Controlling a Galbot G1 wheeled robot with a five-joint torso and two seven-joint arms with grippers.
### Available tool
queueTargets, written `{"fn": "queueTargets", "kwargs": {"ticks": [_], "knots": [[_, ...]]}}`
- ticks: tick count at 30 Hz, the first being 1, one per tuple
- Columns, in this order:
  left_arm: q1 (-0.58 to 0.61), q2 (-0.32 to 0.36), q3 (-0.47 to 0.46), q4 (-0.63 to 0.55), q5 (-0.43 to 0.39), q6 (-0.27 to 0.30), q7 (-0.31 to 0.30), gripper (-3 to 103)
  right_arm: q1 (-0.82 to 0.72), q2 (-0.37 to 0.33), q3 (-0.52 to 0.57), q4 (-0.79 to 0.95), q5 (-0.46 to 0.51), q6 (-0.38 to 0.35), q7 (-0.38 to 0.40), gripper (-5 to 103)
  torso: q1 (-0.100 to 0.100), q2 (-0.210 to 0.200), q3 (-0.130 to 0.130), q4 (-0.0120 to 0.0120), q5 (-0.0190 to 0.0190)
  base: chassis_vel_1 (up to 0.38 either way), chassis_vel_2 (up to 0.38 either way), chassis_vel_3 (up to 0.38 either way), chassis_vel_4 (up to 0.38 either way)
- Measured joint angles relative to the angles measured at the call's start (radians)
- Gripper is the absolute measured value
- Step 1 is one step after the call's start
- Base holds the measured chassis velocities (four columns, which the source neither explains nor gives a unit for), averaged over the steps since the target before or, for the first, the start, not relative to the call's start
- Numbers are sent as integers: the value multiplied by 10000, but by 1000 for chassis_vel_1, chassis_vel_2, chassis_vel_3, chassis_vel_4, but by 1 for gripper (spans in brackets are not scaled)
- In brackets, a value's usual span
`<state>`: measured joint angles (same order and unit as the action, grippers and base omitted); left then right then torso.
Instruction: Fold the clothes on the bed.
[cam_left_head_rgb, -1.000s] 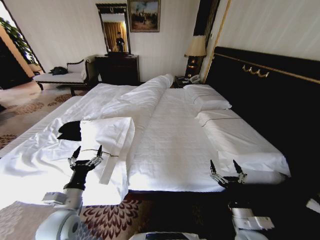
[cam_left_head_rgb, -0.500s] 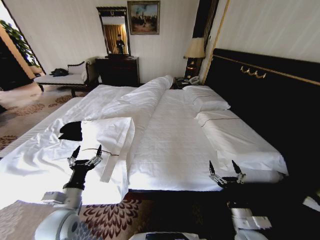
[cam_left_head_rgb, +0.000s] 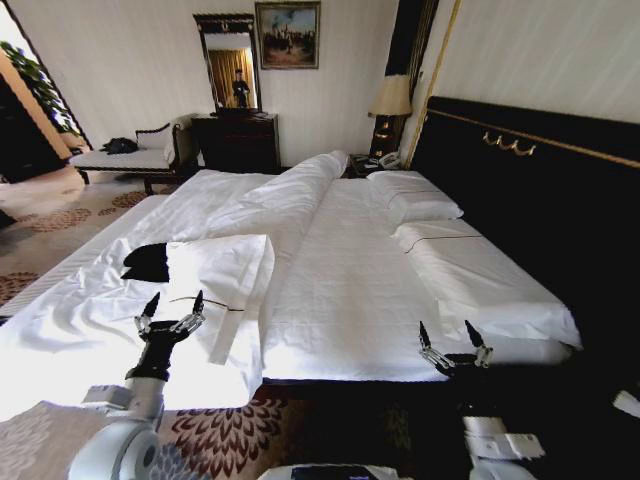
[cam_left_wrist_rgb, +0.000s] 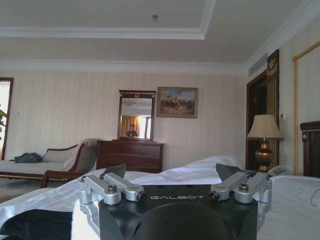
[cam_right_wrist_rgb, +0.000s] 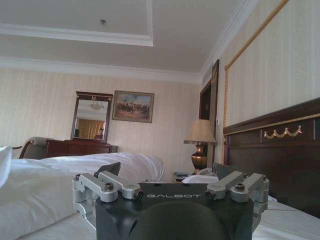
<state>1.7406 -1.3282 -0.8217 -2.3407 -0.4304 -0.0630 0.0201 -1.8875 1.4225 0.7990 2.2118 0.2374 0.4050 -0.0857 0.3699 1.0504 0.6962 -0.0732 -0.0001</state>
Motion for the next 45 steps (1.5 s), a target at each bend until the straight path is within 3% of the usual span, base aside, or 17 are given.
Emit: {"fn": "queueTargets", "kwargs": {"ticks": [45], "knots": [[-206, 97, 15, 263, -87, -52, -2, 100, -3, 195, -50, -112, -39, 85, -41, 100, 2, 0, 0, 0, 0, 38, 101, -36, -99]]}}
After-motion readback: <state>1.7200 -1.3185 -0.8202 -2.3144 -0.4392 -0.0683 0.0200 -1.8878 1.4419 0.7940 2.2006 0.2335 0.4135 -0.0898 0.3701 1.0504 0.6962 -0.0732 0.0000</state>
